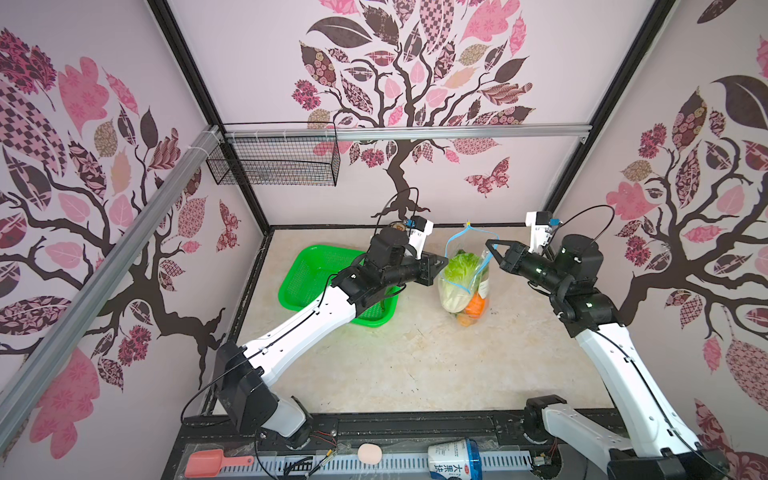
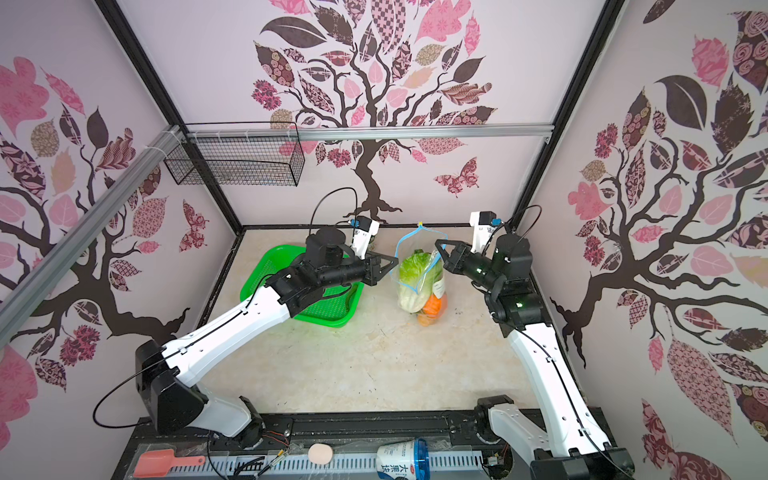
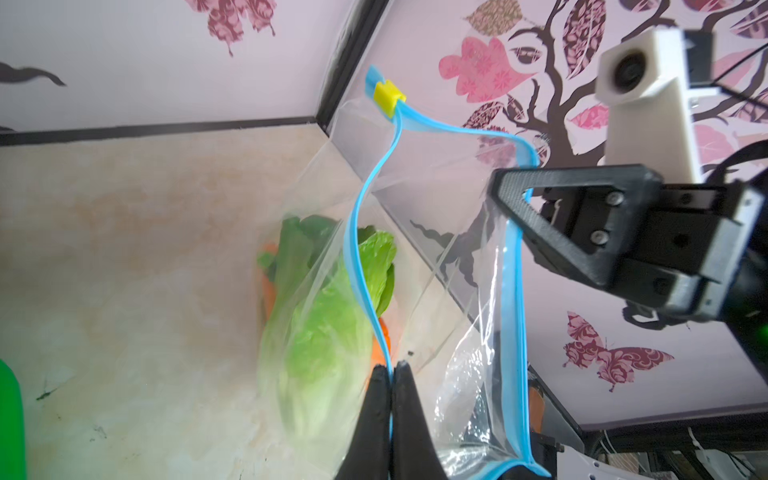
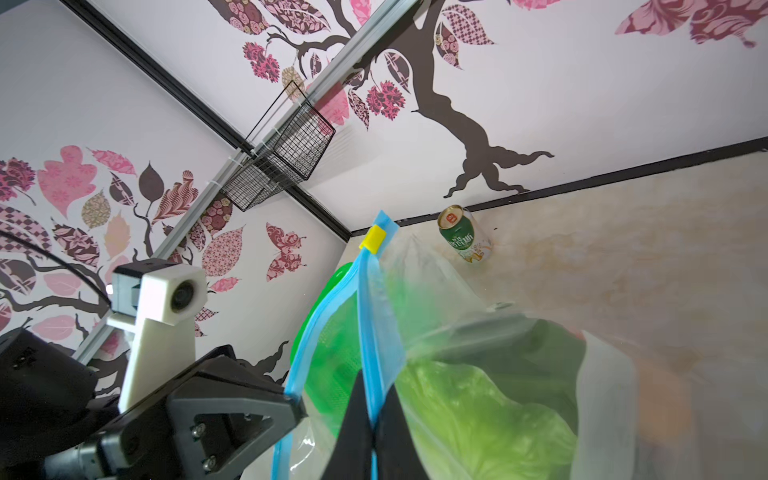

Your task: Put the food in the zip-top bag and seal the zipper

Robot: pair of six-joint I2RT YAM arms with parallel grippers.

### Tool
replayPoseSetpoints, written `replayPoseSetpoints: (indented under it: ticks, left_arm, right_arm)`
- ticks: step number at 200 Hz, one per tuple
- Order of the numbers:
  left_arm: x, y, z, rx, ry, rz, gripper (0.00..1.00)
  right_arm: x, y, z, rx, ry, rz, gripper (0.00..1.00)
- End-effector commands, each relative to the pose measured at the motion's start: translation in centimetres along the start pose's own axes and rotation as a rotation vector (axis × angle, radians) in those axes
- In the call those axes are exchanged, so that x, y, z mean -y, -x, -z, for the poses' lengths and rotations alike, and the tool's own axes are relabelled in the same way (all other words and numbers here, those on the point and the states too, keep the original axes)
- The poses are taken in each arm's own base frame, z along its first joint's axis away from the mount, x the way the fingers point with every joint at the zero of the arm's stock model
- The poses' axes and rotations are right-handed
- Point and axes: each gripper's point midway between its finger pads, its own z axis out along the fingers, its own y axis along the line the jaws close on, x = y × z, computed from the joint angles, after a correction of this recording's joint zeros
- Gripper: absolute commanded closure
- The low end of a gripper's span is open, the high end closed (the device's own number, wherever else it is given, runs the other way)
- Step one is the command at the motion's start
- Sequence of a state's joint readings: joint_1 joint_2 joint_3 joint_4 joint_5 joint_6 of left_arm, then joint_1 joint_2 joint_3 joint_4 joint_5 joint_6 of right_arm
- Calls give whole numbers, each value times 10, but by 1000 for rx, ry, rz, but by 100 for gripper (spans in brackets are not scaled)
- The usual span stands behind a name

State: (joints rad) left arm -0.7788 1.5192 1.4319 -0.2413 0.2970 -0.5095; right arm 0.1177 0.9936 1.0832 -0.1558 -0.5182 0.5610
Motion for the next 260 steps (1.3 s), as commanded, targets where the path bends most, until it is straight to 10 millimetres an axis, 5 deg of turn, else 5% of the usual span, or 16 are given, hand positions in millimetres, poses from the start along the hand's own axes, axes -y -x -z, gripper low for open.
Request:
replayPoseSetpoints:
  ticks: [1,45,80,102,131,162,260]
  left_arm:
    - [-3,-10,-5,-19,-16,26,100]
    - [-47,-51,-19,-118,86,76,96]
    - [-70,-53,4,-153,120,56,25]
    - [-89,-41,43,-159,269,-105,2]
    - [-125,-39,83,-240,399,-274,2]
    - [-174,-62,100,-402,471,-317,2]
    - [-256,-120,87,-758,497,-510,2]
  right_arm:
    - [-11,13,13,72,4,73,100]
    - [30,-30,-7,-22,-37,9,100]
    - [47,-48,-19,-63,-41,-18,100]
    - [46,-50,-21,-64,-26,-15,100]
    - [47,-50,-22,-60,-22,1,100]
    - [47,-51,-21,-63,-24,20,100]
    - [44,-50,-21,-69,-20,24,100]
